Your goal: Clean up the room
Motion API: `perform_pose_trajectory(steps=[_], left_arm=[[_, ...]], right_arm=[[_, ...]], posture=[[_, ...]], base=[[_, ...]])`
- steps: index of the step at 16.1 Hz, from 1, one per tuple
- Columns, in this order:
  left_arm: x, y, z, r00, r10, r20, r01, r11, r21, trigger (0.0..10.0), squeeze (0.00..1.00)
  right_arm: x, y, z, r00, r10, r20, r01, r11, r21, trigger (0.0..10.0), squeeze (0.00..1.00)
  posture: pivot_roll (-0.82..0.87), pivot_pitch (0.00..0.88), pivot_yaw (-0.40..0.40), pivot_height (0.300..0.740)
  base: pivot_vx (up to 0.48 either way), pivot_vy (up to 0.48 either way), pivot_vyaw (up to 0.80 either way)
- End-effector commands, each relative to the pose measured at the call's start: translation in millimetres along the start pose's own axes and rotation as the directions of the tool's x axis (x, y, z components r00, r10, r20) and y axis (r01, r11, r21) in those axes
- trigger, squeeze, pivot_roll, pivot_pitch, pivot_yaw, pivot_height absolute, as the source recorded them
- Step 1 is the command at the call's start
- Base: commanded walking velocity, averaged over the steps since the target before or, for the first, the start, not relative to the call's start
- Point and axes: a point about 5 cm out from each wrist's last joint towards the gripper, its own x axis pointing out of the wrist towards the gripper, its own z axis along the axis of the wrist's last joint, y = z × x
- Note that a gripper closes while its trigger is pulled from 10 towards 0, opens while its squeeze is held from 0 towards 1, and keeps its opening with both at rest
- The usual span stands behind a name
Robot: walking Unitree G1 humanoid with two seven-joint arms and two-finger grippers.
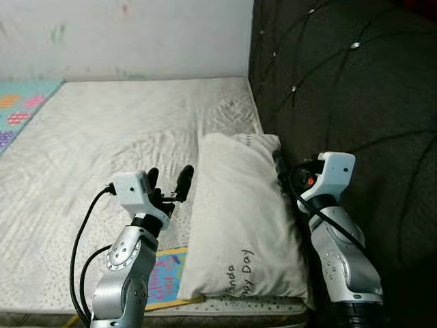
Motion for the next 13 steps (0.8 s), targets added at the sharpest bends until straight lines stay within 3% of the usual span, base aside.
perform_pose_trajectory(steps=[1, 7, 13], left_arm=[[-1.8, 2.6, 1.4, 1.000, 0.025, 0.000, -0.025, 1.000, 0.009, 10.0, 0.00], [-2.8, 3.5, 0.6, 0.999, 0.042, -0.008, -0.042, 0.999, 0.006, 10.0, 0.00], [-2.0, 4.6, 0.8, 0.999, 0.054, -0.009, -0.054, 0.999, -0.003, 10.0, 0.00]], right_arm=[[1.2, 5.5, 2.2, 1.000, 0.022, 0.008, -0.022, 1.000, 0.003, 10.0, 0.00], [-1.1, 9.2, -0.5, 0.999, 0.048, -0.002, -0.048, 0.999, -0.009, 10.0, 0.00], [-1.4, 10.0, -1.1, 0.998, 0.059, -0.001, -0.059, 0.998, -0.017, 10.0, 0.00]], posture=[[-0.21, 0.020, 0.051, 0.740], [-0.20, 0.026, 0.048, 0.740], [-0.21, 0.027, 0.049, 0.670]], base=[[0.000, 0.000, 0.00], [0.000, 0.000, 0.00], [0.000, 0.000, 0.00]])
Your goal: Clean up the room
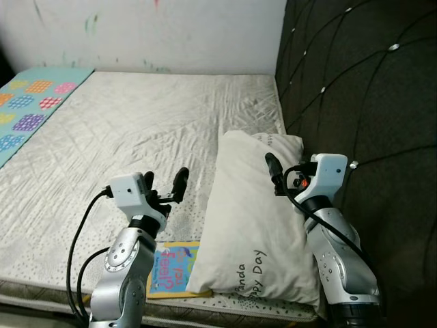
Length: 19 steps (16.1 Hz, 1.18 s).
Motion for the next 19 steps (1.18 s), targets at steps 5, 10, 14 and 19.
perform_pose_trajectory(steps=[5, 10, 14, 19], left_arm=[[-0.3, 2.4, 3.6, 0.999, 0.031, 0.012, -0.031, 1.000, 0.004, 10.0, 0.00], [-0.1, 2.6, 4.2, 0.999, 0.034, 0.018, -0.034, 0.999, 0.002, 10.0, 0.00], [-0.7, 3.4, 4.5, 0.998, 0.051, 0.023, -0.051, 0.999, 0.010, 10.0, 0.00], [-11.1, 7.1, 2.2, 0.995, 0.096, 0.013, -0.096, 0.995, 0.005, 10.0, 0.00]], right_arm=[[-0.1, 2.5, 1.5, 1.000, 0.018, 0.008, -0.018, 1.000, -0.007, 10.0, 0.00], [-0.5, 3.8, -0.4, 0.999, 0.034, 0.002, -0.034, 0.999, -0.016, 10.0, 0.00], [0.3, 3.9, -2.7, 0.999, 0.051, -0.007, -0.051, 0.998, -0.027, 10.0, 0.00], [-4.0, 4.8, -8.4, 0.997, 0.067, -0.033, -0.068, 0.997, -0.026, 10.0, 0.00]], posture=[[-0.20, 0.026, 0.048, 0.657], [-0.21, 0.022, 0.048, 0.602], [-0.20, 0.019, 0.047, 0.573], [-0.19, 0.050, 0.035, 0.573]], base=[[0.000, 0.000, 0.00], [0.000, 0.000, 0.00], [0.000, 0.000, 0.00], [0.000, 0.000, 0.00]])
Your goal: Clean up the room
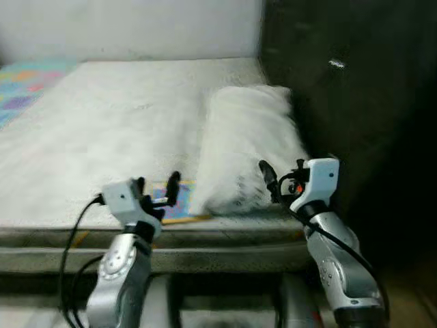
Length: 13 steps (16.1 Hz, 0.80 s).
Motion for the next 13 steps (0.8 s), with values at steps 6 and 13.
perform_pose_trajectory(steps=[6, 13], left_arm=[[-22.2, 14.7, 6.0, 0.994, 0.108, 0.001, -0.108, 0.994, 0.013, 10.0, 0.00], [-15.7, 13.0, 10.5, 0.996, 0.088, 0.003, -0.088, 0.996, 0.015, 10.0, 0.00]], right_arm=[[-18.8, 16.0, -9.4, 0.990, 0.112, -0.086, -0.111, 0.994, 0.020, 10.0, 0.00], [-24.6, 11.9, -5.8, 0.988, 0.098, -0.118, -0.097, 0.995, 0.014, 10.0, 0.00]], posture=[[-0.17, 0.194, -0.031, 0.553], [-0.19, 0.253, -0.046, 0.503]], base=[[0.000, 0.000, 0.00], [0.000, 0.000, 0.00]])
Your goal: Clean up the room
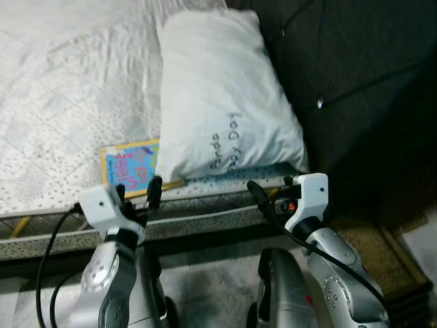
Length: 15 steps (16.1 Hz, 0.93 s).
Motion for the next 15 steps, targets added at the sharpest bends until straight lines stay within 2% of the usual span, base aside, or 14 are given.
perform_pose_trajectory(steps=[1, 5, 8, 9, 15], left_arm=[[-0.5, 1.7, -2.8, 1.000, 0.006, -0.015, -0.006, 1.000, 0.006, 10.0, 0.00], [4.5, 0.0, -6.4, 1.000, 0.022, -0.022, -0.022, 1.000, 0.009, 10.0, 0.00], [8.5, 21.1, -26.5, 0.980, 0.177, -0.088, -0.180, 0.983, -0.026, 10.0, 0.00], [11.3, 25.9, -28.2, 0.974, 0.209, -0.082, -0.212, 0.977, -0.027, 10.0, 0.00], [22.3, 36.2, -25.4, 0.968, 0.244, -0.063, -0.245, 0.970, -0.010, 10.0, 0.00]], right_arm=[[-1.6, 0.3, 2.3, 1.000, 0.002, -0.001, -0.002, 1.000, 0.004, 10.0, 0.00], [0.5, 1.4, 2.9, 1.000, 0.005, -0.006, -0.005, 1.000, 0.006, 10.0, 0.00], [0.7, 2.0, 1.8, 1.000, 0.000, -0.014, 0.000, 1.000, 0.007, 10.0, 0.00], [-0.5, 0.7, 1.3, 1.000, -0.005, -0.019, 0.005, 1.000, 0.004, 10.0, 0.00], [-4.9, -4.2, -2.3, 0.999, -0.035, -0.037, 0.035, 0.999, 0.003, 10.0, 0.00]], posture=[[-0.19, 0.254, -0.047, 0.503], [-0.19, 0.263, -0.048, 0.503], [-0.19, 0.274, -0.049, 0.503], [-0.20, 0.279, -0.048, 0.503], [-0.20, 0.292, -0.041, 0.503]], base=[[0.000, 0.000, 0.00], [0.000, 0.000, 0.00], [0.000, 0.000, 0.00], [0.000, 0.000, 0.00], [0.000, 0.000, 0.00]])
